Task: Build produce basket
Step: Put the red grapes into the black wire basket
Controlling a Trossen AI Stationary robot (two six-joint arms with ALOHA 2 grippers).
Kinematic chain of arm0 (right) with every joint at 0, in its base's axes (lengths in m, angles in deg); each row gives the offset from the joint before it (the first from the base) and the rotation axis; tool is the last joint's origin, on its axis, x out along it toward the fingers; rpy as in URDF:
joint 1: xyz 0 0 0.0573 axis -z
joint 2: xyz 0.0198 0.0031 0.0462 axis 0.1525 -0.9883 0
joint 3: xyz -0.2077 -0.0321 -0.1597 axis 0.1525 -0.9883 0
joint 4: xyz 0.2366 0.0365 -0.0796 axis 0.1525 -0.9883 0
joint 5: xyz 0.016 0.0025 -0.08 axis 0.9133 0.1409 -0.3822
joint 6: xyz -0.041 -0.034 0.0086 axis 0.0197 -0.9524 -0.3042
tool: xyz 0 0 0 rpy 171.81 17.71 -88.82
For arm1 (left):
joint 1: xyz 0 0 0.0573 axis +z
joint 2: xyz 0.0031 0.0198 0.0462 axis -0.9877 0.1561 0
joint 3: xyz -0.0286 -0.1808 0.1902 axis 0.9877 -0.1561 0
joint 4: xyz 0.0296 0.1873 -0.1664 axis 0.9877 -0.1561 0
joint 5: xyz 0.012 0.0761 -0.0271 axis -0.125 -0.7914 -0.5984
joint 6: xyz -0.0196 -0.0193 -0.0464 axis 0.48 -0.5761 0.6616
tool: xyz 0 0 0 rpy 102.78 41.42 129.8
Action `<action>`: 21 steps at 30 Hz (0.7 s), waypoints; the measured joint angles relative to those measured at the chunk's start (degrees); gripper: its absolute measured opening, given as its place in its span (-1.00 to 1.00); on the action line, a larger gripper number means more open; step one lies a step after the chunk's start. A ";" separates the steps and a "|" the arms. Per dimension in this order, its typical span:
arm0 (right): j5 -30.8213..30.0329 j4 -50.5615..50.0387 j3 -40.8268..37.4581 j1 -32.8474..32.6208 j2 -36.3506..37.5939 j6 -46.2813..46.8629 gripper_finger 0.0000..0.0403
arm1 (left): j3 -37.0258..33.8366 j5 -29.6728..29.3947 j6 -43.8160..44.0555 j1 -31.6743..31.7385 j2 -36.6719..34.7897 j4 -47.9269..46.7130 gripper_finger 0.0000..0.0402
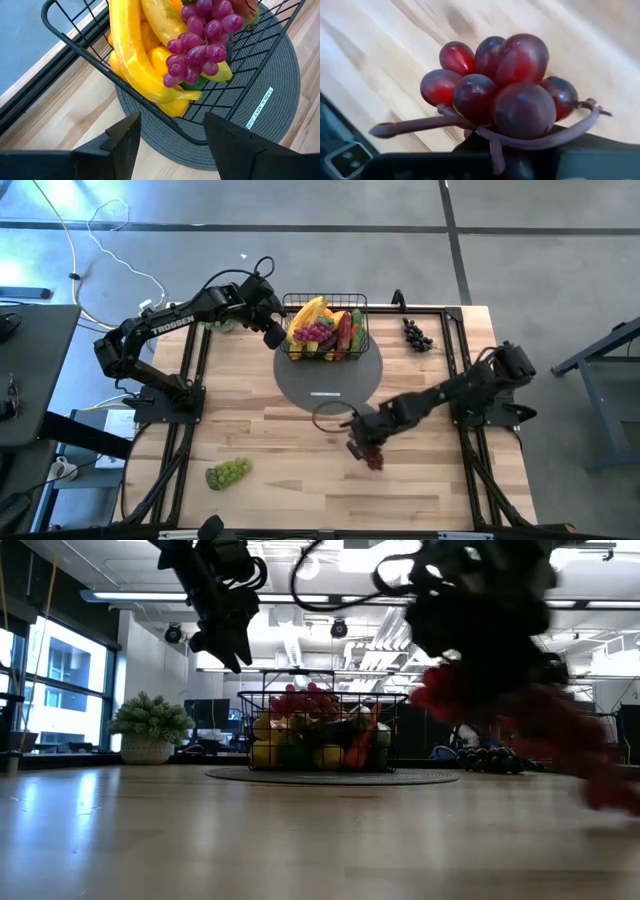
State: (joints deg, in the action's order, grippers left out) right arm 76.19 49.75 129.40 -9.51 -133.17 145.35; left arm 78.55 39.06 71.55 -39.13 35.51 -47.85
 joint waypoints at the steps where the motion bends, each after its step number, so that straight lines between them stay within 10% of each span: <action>1: -0.02 0.06 0.78 1.13 0.00 -2.04 -0.99 | 0.00 0.01 0.02 0.00 0.00 0.01 0.03; 21: -0.39 -3.63 18.62 21.17 0.00 -34.21 -1.00 | 0.00 -0.01 -0.01 0.00 0.00 0.01 0.03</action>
State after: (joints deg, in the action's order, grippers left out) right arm 75.80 46.12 148.02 11.66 -133.17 111.14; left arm 78.55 39.05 71.54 -39.13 35.51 -47.84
